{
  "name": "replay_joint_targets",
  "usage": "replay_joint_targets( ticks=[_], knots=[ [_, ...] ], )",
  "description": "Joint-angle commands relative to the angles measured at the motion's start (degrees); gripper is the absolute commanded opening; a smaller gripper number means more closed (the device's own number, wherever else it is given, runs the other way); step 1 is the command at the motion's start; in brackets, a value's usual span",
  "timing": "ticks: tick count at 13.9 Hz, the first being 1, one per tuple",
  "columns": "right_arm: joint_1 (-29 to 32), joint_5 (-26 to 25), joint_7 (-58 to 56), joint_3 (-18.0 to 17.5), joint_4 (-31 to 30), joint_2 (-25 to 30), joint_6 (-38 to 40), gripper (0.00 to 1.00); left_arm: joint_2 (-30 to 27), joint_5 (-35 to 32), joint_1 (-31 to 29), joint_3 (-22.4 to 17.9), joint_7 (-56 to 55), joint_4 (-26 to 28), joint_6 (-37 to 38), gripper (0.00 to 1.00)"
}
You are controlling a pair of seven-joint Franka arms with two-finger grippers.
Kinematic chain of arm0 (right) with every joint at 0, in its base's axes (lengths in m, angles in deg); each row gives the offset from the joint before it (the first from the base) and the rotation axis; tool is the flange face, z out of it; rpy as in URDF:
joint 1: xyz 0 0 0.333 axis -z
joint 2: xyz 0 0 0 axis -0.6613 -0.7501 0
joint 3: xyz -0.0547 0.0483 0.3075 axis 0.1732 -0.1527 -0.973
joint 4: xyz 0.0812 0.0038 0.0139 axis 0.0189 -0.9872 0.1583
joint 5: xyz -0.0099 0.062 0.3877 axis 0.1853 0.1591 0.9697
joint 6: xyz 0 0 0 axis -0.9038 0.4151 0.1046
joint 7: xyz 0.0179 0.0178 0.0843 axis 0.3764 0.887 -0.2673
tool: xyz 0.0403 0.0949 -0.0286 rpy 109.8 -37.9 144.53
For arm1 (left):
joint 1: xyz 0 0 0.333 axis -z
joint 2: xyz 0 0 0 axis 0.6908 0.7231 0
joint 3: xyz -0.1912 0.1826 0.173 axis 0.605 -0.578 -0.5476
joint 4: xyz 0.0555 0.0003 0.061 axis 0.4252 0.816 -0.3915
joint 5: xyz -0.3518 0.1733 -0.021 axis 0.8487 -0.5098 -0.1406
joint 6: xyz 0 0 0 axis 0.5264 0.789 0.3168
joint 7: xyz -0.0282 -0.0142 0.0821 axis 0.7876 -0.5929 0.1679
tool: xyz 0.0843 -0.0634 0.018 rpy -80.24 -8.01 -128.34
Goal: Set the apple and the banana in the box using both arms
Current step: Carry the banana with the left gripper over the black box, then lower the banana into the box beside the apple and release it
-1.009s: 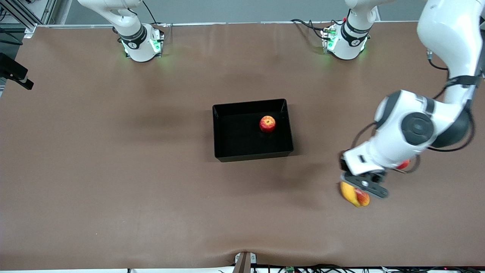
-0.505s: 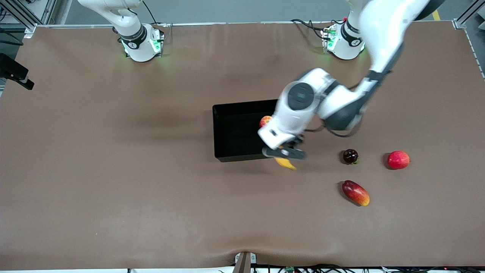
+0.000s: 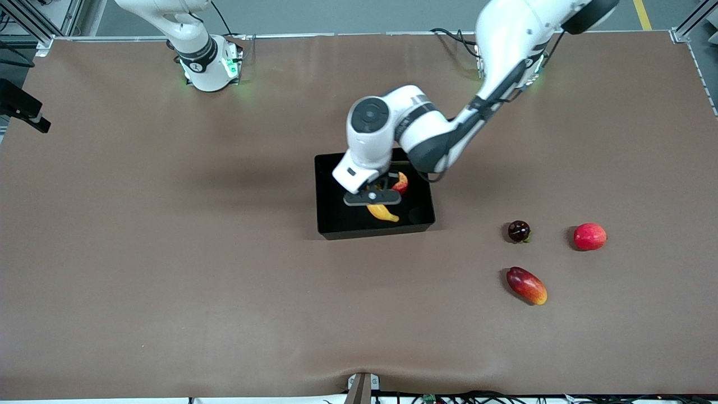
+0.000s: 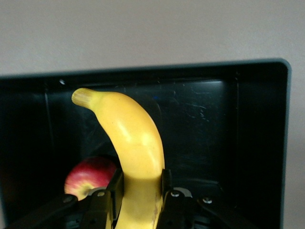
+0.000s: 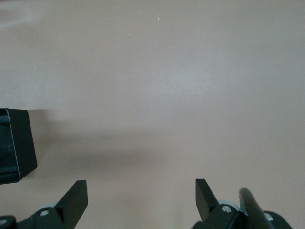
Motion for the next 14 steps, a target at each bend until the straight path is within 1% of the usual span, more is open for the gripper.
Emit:
replay_joint_targets(
  ticks=[1,3,6,7,9,11,14],
  knots=[
    [-0.03,-0.88,-0.19,-0.11,-0.42,0.46,0.60,1.00,2.46,-0.08,5.93,-3.97,-4.95,-2.92,-2.29,0.00],
    [-0.21,-0.88,-0.10,-0.11,-0.25,0.46,0.51,1.00,5.71,-0.25,9.53,-5.72,-7.60,-5.39,-3.44,0.00],
    [-0.30,-0.88,0.08,-0.11,-0.16,0.46,0.34,1.00,7.39,-0.16,14.81,-12.40,-7.08,-5.93,-6.68,0.00],
    [-0.30,-0.88,0.08,-0.11,-0.16,0.46,0.34,1.00,8.01,-0.16,15.35,-13.29,-6.90,-5.93,-7.83,0.00],
    [-0.03,-0.88,0.08,-0.11,-0.16,0.37,0.42,1.00,9.33,-0.25,15.35,-13.56,-6.64,-6.01,-9.68,0.00],
    [0.05,-0.88,0.08,-0.11,-0.16,0.37,0.42,1.00,9.77,-0.69,15.62,-15.13,-5.59,-6.01,-10.56,0.00],
    [0.41,-0.88,0.17,-0.02,-0.07,0.02,0.51,1.00,11.35,-1.22,17.55,-17.16,-5.41,-5.93,-13.02,0.00]
  ],
)
